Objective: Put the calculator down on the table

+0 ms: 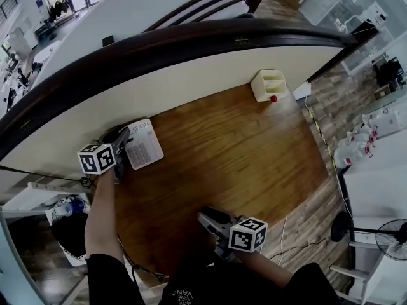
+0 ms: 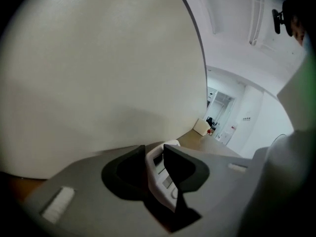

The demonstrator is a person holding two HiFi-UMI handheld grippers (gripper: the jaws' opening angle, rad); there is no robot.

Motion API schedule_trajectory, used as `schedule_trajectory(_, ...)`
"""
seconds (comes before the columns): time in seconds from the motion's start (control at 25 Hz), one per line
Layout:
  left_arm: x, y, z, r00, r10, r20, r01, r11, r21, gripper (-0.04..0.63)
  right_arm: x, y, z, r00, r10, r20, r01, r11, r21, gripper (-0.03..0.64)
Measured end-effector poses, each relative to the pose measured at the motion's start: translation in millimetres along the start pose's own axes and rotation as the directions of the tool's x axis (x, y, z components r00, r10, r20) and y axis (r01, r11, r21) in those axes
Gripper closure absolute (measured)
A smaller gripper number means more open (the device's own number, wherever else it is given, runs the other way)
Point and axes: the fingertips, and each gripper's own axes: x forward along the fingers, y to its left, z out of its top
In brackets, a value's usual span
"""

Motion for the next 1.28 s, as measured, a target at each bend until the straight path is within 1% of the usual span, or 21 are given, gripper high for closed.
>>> schedule_trajectory(0.12, 3, 3, -2, 0.999, 0.049, -0.019, -0.049, 0.999, -0.008, 0.479, 1, -1, 5, 1.0, 0.001, 0.002, -0.001, 1.0, 0.001, 0.514)
schedule_trajectory(0.24, 3, 5, -3, 0.996, 0.081, -0.031, -0.08, 0.997, 0.009, 0.469, 2, -3, 9, 1.0, -0.003, 0.011, 0.002, 1.0, 0.001, 0.514)
schedule_trajectory(0.48, 1, 9, -4, 0.988, 0.151, -0.005, -0.151, 0.988, 0.005, 0.445, 1, -5, 15, 1.0, -0.001, 0.016, 0.001, 1.0, -0.008, 0.514)
schedule_trajectory(0.52, 0, 9, -5, 0.987, 0.159, -0.005, -0.159, 0.987, 0.004, 0.438, 0, -5, 15, 1.0, -0.001, 0.016, 0.001, 1.0, -0.01, 0.514)
schedule_trajectory(0.6, -2, 10, -7, 0.985, 0.175, -0.002, -0.175, 0.985, -0.002, 0.395, -1, -3, 15, 1.0, 0.0, 0.014, 0.0, 1.0, -0.015, 0.514)
schedule_trajectory(0.68, -7, 9, -5, 0.982, 0.186, 0.018, -0.186, 0.982, -0.02, 0.369, -2, -2, 16, 1.0, 0.003, 0.012, -0.003, 1.0, -0.023, 0.514)
schedule_trajectory(0.8, -19, 3, 4, 0.98, 0.192, 0.059, -0.19, 0.981, -0.032, 0.364, -4, 0, 19, 1.0, 0.012, 0.005, -0.012, 0.999, -0.051, 0.514)
schedule_trajectory(0.96, -38, -12, 13, 0.979, 0.185, 0.087, -0.182, 0.982, -0.043, 0.363, -5, 5, 27, 0.999, 0.033, -0.016, -0.035, 0.994, -0.106, 0.514)
schedule_trajectory(1.16, -69, -39, 21, 0.968, 0.206, 0.14, -0.201, 0.978, -0.05, 0.362, -11, 13, 38, 0.996, 0.069, -0.058, -0.079, 0.978, -0.191, 0.514)
schedule_trajectory(1.28, -91, -63, 23, 0.957, 0.225, 0.181, -0.219, 0.974, -0.051, 0.362, -19, 18, 44, 0.993, 0.093, -0.076, -0.108, 0.967, -0.229, 0.514)
